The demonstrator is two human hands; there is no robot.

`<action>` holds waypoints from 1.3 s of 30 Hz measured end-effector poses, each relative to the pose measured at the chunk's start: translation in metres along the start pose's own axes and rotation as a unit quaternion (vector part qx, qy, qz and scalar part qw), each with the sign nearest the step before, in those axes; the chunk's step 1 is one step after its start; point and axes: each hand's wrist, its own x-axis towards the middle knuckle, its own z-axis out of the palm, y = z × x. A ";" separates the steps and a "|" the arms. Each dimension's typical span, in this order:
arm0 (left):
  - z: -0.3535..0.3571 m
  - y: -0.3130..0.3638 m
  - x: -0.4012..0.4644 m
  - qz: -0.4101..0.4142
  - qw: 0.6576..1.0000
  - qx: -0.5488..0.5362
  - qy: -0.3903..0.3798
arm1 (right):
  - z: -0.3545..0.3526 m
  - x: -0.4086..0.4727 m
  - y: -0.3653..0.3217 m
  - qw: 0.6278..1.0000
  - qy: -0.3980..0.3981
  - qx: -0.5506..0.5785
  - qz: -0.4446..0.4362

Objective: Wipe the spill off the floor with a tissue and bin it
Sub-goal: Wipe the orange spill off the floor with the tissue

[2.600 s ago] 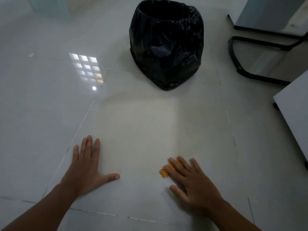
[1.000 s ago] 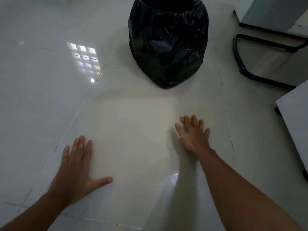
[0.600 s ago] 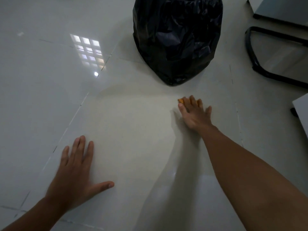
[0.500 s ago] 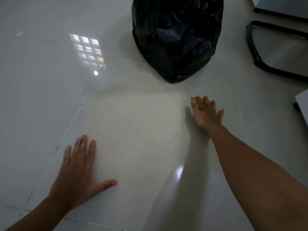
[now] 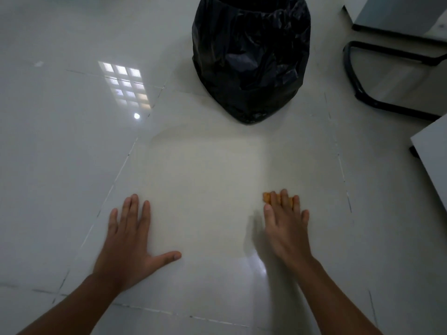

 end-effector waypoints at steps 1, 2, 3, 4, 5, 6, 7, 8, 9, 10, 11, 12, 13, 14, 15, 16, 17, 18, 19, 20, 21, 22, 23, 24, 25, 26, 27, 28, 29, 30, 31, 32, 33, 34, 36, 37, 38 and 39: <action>-0.001 0.000 0.000 -0.002 1.000 -0.003 0.002 | 0.005 -0.012 -0.008 0.999 -0.008 0.008 -0.034; -0.001 0.000 0.000 -0.007 1.000 -0.011 0.003 | 0.009 -0.022 -0.016 0.997 -0.018 0.015 -0.072; -0.002 0.000 0.000 -0.014 1.000 -0.023 0.007 | 0.013 -0.031 -0.023 0.993 -0.031 0.017 -0.113; -0.003 -0.001 0.000 -0.020 0.999 -0.035 0.012 | 0.016 -0.036 -0.029 0.987 -0.046 0.011 -0.153; -0.003 -0.003 0.000 -0.023 0.999 -0.043 0.018 | 0.019 -0.040 -0.035 0.980 -0.062 0.002 -0.191; -0.004 -0.006 0.000 -0.024 0.998 -0.047 0.023 | 0.022 -0.040 -0.041 0.972 -0.077 -0.005 -0.223; -0.004 -0.009 0.000 -0.025 0.998 -0.050 0.026 | 0.024 -0.039 -0.046 0.964 -0.089 -0.008 -0.249; -0.004 -0.012 0.000 -0.027 0.998 -0.054 0.029 | 0.025 -0.037 -0.052 0.957 -0.103 -0.011 -0.271; -0.005 -0.015 0.000 -0.028 0.997 -0.058 0.030 | 0.026 -0.033 -0.060 0.949 -0.117 -0.019 -0.291; -0.005 -0.017 0.000 -0.025 0.997 -0.061 0.029 | 0.027 -0.028 -0.068 0.941 -0.129 -0.033 -0.310; -0.005 -0.018 0.000 -0.022 0.997 -0.061 0.028 | 0.028 -0.023 -0.078 0.934 -0.139 -0.048 -0.327; -0.005 -0.018 0.000 -0.020 0.998 -0.058 0.028 | 0.029 -0.018 -0.089 0.926 -0.147 -0.064 -0.343; -0.004 -0.018 0.000 -0.019 0.998 -0.054 0.027 | 0.031 -0.012 -0.101 0.917 -0.152 -0.081 -0.361; -0.004 -0.018 0.000 -0.019 0.998 -0.050 0.026 | 0.034 -0.005 -0.112 0.907 -0.155 -0.097 -0.379; -0.005 -0.018 0.001 -0.019 0.998 -0.047 0.024 | 0.036 0.001 -0.123 0.899 -0.157 -0.110 -0.394; -0.004 -0.018 0.001 -0.018 0.999 -0.045 0.022 | 0.039 0.007 -0.133 0.893 -0.161 -0.118 -0.404; -0.004 -0.018 0.001 -0.019 0.999 -0.045 0.018 | 0.042 0.013 -0.144 0.889 -0.163 -0.123 -0.410; -0.004 -0.019 0.001 -0.022 0.999 -0.046 0.016 | 0.047 0.019 -0.155 0.887 -0.163 -0.124 -0.414; -0.004 -0.019 0.001 -0.025 0.998 -0.048 0.015 | 0.050 0.025 -0.165 0.888 -0.161 -0.122 -0.413; -0.004 -0.018 0.002 -0.026 0.998 -0.050 0.014 | 0.052 0.032 -0.175 0.891 -0.161 -0.117 -0.408; -0.004 -0.018 0.002 -0.027 0.998 -0.050 0.011 | 0.055 0.041 -0.187 0.894 -0.164 -0.110 -0.402; -0.003 -0.019 0.002 -0.024 0.998 -0.050 0.010 | 0.057 0.049 -0.199 0.898 -0.166 -0.105 -0.393; -0.002 -0.020 0.002 -0.022 0.998 -0.051 0.012 | 0.060 0.058 -0.211 0.902 -0.166 -0.104 -0.385; -0.001 -0.021 0.003 -0.020 0.998 -0.050 0.014 | 0.063 0.067 -0.222 0.905 -0.166 -0.106 -0.376; -0.001 -0.021 0.004 -0.017 0.998 -0.049 0.017 | 0.064 0.077 -0.231 0.909 -0.166 -0.106 -0.367; 0.000 -0.020 0.004 -0.014 0.999 -0.046 0.020 | 0.064 0.087 -0.239 0.913 -0.169 -0.102 -0.357; 0.001 -0.021 0.004 -0.012 0.999 -0.042 0.023 | 0.063 0.098 -0.246 0.918 -0.170 -0.094 -0.345; 0.001 -0.021 0.004 -0.009 0.999 -0.038 0.028 | 0.061 0.109 -0.249 0.923 -0.167 -0.088 -0.334; 0.002 -0.022 0.003 -0.009 0.999 -0.035 0.032 | 0.060 0.120 -0.250 0.928 -0.160 -0.085 -0.325; 0.003 -0.023 0.003 -0.006 0.999 -0.032 0.038 | 0.057 0.130 -0.247 0.934 -0.152 -0.084 -0.313; 0.004 -0.024 0.004 -0.003 0.999 -0.032 0.044 | 0.054 0.140 -0.241 0.939 -0.146 -0.083 -0.299; 0.005 -0.024 0.004 0.000 0.998 -0.032 0.049 | 0.050 0.149 -0.232 0.945 -0.140 -0.083 -0.285; 0.007 -0.023 0.004 0.002 0.998 -0.033 0.052 | 0.048 0.155 -0.220 0.950 -0.134 -0.085 -0.271; 0.007 -0.024 0.004 0.003 0.998 -0.034 0.056 | 0.045 0.159 -0.207 0.955 -0.120 -0.085 -0.256; 0.008 -0.025 0.004 0.004 0.998 -0.031 0.061 | 0.038 0.165 -0.178 0.969 -0.087 -0.079 -0.218; 0.008 -0.024 0.004 0.007 0.998 -0.028 0.062 | 0.033 0.167 -0.164 0.976 -0.071 -0.073 -0.193; 0.007 -0.024 0.004 0.008 0.998 -0.027 0.061 | 0.029 0.167 -0.151 0.982 -0.059 -0.064 -0.168; 0.007 -0.024 0.003 0.008 0.998 -0.026 0.061 | 0.025 0.165 -0.139 0.986 -0.052 -0.056 -0.149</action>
